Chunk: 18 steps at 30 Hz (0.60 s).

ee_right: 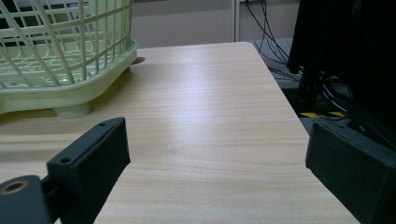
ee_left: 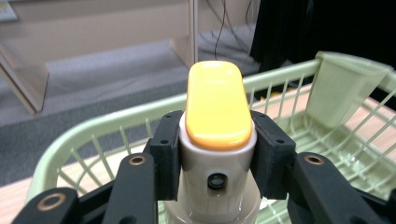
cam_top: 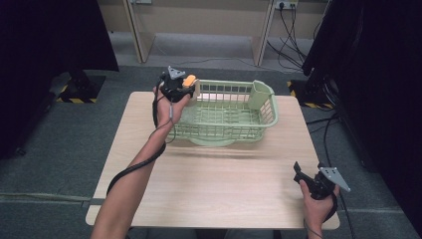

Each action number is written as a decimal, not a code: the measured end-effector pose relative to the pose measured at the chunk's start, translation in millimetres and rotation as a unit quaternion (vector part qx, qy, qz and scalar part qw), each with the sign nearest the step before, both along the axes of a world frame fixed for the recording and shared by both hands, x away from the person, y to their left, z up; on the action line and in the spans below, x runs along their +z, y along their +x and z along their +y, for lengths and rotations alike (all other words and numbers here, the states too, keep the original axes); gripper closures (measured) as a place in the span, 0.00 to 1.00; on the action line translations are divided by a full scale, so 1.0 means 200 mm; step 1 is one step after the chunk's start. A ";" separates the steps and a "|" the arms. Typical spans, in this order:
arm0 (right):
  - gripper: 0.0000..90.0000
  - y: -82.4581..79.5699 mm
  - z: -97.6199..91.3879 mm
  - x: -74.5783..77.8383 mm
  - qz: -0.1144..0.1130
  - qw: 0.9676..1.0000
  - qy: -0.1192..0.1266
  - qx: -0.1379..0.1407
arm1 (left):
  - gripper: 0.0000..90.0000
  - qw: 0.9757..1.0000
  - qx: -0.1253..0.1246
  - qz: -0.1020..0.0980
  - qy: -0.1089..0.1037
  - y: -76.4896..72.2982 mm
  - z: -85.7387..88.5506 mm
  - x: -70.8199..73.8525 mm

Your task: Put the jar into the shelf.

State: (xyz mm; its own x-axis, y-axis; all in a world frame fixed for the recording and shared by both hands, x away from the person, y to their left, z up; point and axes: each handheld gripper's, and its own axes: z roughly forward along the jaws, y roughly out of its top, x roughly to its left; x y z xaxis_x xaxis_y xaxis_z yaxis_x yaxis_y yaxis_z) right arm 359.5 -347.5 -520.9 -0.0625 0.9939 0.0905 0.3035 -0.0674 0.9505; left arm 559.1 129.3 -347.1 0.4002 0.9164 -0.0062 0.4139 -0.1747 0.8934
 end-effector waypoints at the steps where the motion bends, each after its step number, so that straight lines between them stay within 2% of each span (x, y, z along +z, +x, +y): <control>1: 0.07 0.00 0.00 0.00 0.000 1.000 0.000 0.000 | 0.64 1.000 0.001 0.008 0.004 0.01 0.00 -0.01; 4: 0.07 0.00 0.00 0.00 -0.001 1.000 0.001 0.000 | 0.64 0.999 0.001 0.030 0.018 0.04 -0.01 -0.04; 8: 0.07 0.00 0.00 0.00 -0.001 1.000 0.001 0.000 | 0.64 0.999 0.003 0.048 0.025 0.06 -0.01 -0.06; 18: 0.07 0.00 0.00 0.00 -0.001 1.000 0.001 0.000 | 0.64 0.997 0.005 0.065 0.035 0.10 -0.02 -0.09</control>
State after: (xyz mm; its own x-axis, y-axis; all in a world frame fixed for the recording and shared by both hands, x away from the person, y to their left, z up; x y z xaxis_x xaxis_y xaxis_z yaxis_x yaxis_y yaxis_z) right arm 359.4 -347.6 -520.9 -0.0634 0.9938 0.0917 0.3025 -0.0684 0.9507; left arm 579.9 124.4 -364.6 0.3912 0.9203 0.0063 0.5278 -0.2299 0.8177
